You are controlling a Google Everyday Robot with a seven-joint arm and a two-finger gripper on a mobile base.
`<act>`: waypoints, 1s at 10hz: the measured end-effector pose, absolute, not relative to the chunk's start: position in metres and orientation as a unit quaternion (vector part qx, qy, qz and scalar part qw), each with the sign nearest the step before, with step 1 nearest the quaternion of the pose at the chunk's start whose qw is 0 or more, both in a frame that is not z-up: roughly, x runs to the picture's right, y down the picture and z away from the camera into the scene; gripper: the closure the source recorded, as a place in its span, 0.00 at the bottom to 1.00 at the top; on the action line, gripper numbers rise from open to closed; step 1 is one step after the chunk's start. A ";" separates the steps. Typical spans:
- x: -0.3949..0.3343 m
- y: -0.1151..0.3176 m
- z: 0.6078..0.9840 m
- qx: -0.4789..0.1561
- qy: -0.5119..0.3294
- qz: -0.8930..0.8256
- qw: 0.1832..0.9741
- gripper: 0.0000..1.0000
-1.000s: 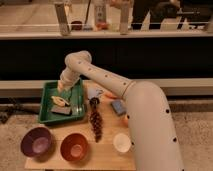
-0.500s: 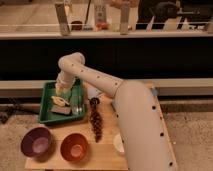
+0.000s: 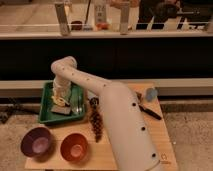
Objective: Place banana in metal cup
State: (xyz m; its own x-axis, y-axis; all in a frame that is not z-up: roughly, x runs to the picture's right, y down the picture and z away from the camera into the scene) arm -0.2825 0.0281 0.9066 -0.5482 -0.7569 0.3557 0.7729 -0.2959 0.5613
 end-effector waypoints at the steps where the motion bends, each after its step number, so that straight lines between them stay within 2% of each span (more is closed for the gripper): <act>1: -0.287 0.034 0.913 -0.019 -0.356 -0.808 0.469 0.59; 7: -0.293 0.050 0.934 -0.041 -0.361 -0.813 0.454 0.60; 10: -0.293 0.053 0.937 -0.044 -0.363 -0.813 0.452 0.87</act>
